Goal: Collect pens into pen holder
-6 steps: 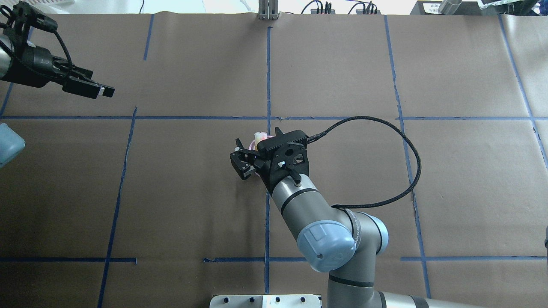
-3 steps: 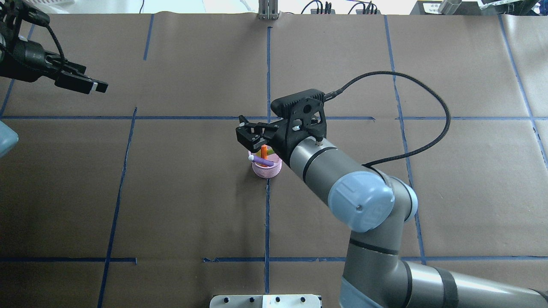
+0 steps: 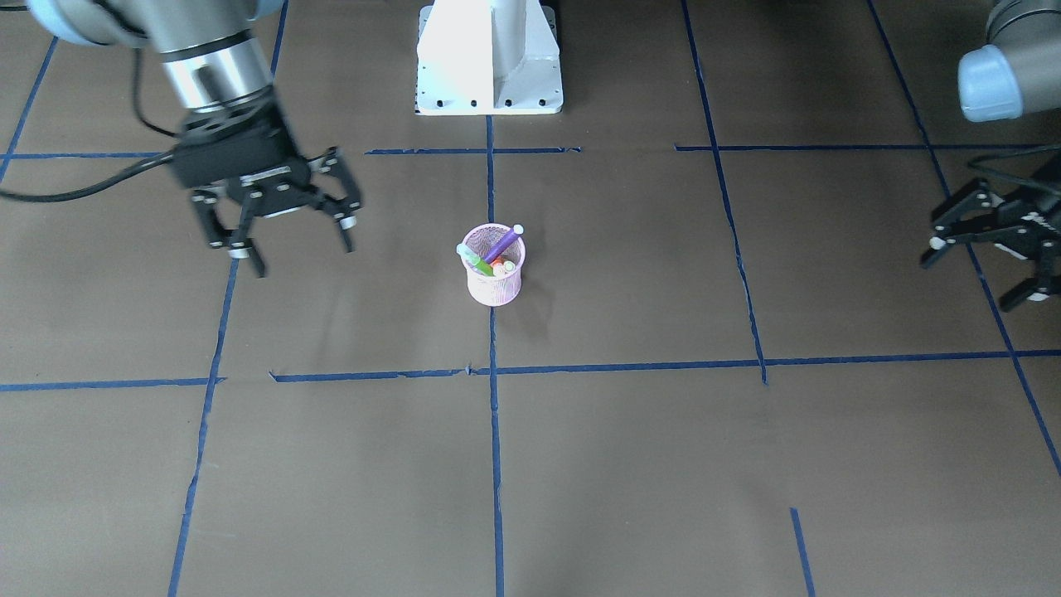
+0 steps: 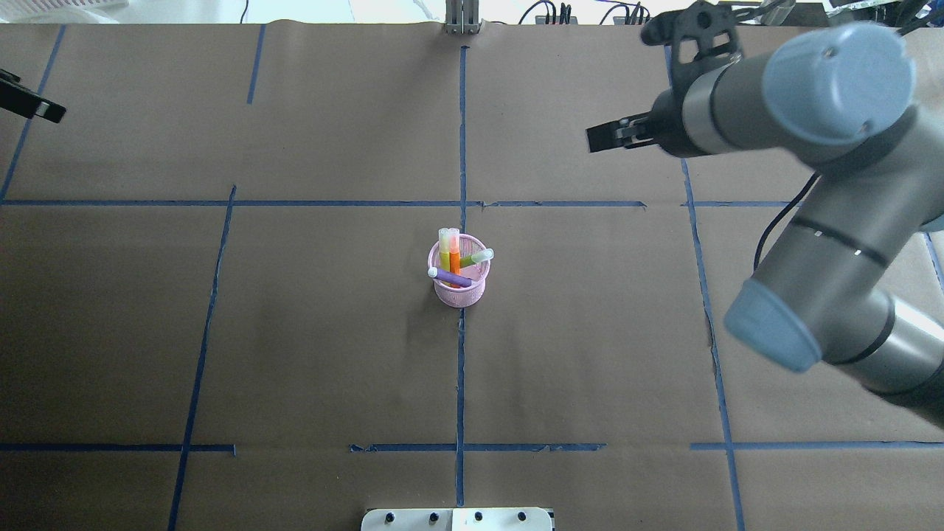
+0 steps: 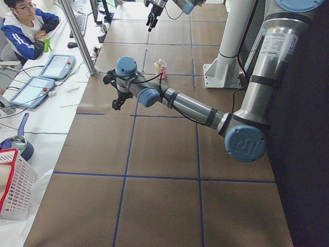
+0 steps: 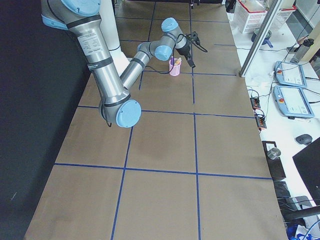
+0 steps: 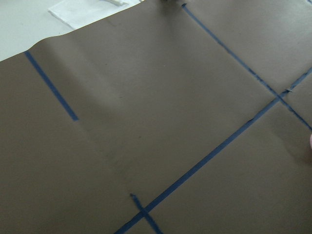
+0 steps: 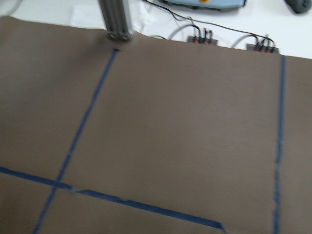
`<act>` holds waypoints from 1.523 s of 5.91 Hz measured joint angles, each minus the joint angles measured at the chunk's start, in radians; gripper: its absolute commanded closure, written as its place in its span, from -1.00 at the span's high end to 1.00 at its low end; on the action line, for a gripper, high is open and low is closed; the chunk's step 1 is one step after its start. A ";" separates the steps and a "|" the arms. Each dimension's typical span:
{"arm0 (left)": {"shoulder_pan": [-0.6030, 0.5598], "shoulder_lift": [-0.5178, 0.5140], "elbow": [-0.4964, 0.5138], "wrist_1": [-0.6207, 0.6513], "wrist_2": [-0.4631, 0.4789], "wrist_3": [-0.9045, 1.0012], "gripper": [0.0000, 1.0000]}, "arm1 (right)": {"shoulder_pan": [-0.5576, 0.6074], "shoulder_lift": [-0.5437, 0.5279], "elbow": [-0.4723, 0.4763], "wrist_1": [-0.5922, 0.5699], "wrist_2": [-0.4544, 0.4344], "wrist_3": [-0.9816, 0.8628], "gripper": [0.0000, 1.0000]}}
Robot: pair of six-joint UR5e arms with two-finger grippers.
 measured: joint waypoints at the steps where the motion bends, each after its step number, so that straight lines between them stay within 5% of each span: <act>1: -0.071 0.000 0.030 0.141 0.003 0.098 1.00 | 0.158 -0.050 -0.006 -0.134 0.135 -0.184 1.00; 4: -0.261 -0.002 0.213 0.315 0.010 0.341 1.00 | 0.516 -0.287 -0.150 -0.212 0.461 -0.708 1.00; 6: -0.291 0.049 0.326 0.321 0.007 0.366 1.00 | 0.642 -0.413 -0.267 -0.206 0.540 -0.877 1.00; 9: -0.292 0.119 0.334 0.316 0.024 0.364 1.00 | 0.719 -0.503 -0.320 -0.204 0.563 -0.903 1.00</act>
